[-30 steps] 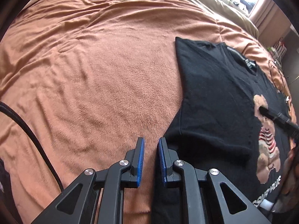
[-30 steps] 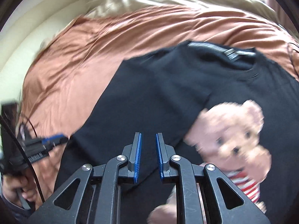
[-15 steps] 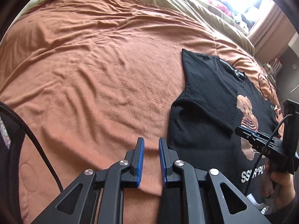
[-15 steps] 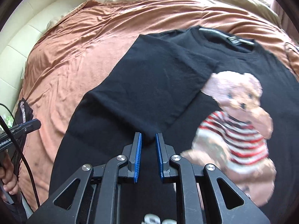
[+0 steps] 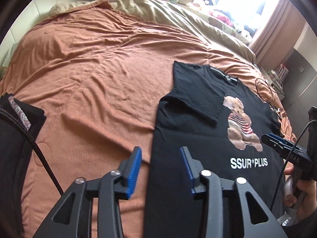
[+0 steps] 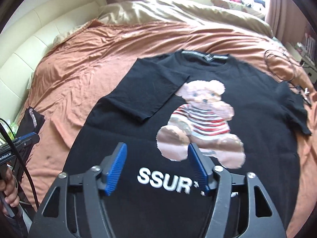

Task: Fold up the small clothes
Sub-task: 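Raise both tools back above the shirt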

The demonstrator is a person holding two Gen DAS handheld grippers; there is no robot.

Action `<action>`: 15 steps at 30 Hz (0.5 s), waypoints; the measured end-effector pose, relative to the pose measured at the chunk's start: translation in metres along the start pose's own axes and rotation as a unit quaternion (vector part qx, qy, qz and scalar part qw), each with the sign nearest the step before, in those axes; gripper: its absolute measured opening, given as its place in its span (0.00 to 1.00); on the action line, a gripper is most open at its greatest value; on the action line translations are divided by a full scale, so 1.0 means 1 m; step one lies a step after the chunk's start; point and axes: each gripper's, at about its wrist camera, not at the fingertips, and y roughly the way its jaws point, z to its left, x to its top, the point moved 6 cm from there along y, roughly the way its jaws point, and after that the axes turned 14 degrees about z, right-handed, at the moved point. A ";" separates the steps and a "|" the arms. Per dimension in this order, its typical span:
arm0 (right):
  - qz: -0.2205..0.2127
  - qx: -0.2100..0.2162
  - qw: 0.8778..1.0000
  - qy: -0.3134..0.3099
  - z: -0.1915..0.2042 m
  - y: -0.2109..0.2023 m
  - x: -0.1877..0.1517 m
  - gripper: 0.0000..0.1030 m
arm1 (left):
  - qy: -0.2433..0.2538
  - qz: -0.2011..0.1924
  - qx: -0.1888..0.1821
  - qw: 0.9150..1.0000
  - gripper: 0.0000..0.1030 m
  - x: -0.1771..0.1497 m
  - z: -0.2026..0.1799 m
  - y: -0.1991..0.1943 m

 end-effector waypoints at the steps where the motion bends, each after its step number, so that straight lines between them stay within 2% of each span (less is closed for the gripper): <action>1: -0.005 -0.003 1.000 0.000 -0.002 -0.009 -0.007 0.67 | 0.002 -0.001 0.001 1.000 0.51 -0.003 -0.003 -0.004; 2: -0.007 -0.005 1.000 0.000 -0.003 -0.015 -0.012 0.73 | 0.003 -0.003 0.001 1.000 0.60 -0.007 -0.007 -0.008; 6: -0.018 -0.008 1.000 0.003 -0.013 -0.043 -0.035 0.77 | 0.007 -0.030 0.001 1.000 0.91 -0.022 -0.021 -0.031; 9: -0.024 -0.014 1.000 0.014 -0.024 -0.061 -0.055 0.85 | 0.015 -0.040 0.000 0.999 0.97 -0.032 -0.030 -0.044; 15: -0.035 -0.024 0.999 0.031 -0.039 -0.091 -0.085 0.86 | 0.027 -0.041 0.001 0.999 0.98 -0.053 -0.048 -0.057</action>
